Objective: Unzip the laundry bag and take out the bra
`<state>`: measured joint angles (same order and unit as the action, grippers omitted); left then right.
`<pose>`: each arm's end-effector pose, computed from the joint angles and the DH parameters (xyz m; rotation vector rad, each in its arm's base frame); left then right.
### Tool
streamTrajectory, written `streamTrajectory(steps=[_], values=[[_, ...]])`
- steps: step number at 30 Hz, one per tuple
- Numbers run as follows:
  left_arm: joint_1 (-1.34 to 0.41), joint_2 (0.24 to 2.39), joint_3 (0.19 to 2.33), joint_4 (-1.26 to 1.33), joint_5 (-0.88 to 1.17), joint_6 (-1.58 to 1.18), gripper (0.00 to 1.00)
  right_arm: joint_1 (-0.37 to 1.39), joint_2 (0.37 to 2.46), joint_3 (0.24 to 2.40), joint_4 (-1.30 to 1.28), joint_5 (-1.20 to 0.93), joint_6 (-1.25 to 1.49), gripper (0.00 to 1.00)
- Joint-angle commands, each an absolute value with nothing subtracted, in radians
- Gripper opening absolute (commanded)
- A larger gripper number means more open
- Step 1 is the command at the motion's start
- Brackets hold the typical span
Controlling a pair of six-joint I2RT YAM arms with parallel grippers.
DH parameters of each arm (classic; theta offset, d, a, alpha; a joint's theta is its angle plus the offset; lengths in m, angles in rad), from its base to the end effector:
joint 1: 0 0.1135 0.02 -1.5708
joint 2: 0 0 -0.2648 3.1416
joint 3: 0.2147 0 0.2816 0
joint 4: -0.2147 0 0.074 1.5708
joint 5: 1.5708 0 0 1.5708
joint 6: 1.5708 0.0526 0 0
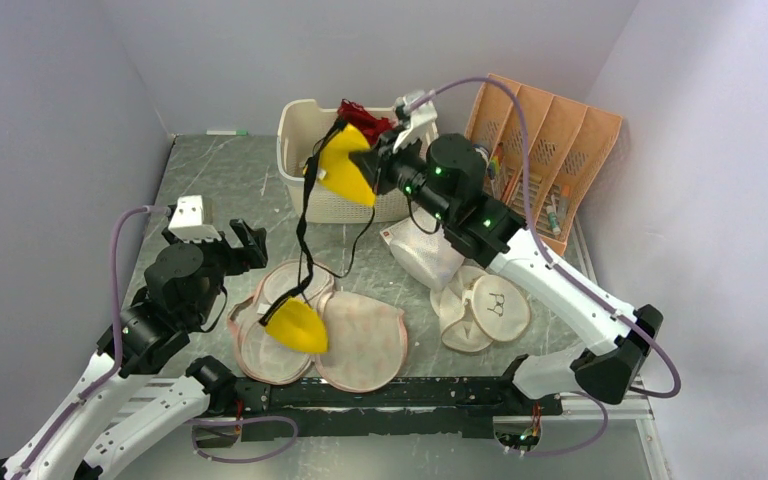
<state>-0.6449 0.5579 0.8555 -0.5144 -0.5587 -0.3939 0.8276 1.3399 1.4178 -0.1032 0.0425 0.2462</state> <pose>0.1419 -0.0719 0.3662 -0.1777 1.7523 -0.2573 0.2422 0.2603 0.4493 -0.4413 1.5948 0.7948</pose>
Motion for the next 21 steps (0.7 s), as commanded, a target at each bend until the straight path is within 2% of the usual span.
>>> streamTrajectory(steps=[1,9,17,21], values=[[-0.638,0.552,0.875,-0.52,-0.585,-0.402,0.98,0.822,1.373,1.574,-0.004,0.147,0.18,0.0],[-0.638,0.562,0.876,-0.517,-0.577,-0.4,0.98,0.765,1.534,1.894,0.121,0.246,0.061,0.0],[-0.636,0.555,0.874,-0.517,-0.578,-0.4,0.98,0.637,1.839,2.353,0.134,0.186,0.055,0.0],[-0.636,0.556,0.87,-0.511,-0.575,-0.398,0.98,0.591,1.959,2.511,0.206,0.164,0.051,0.0]])
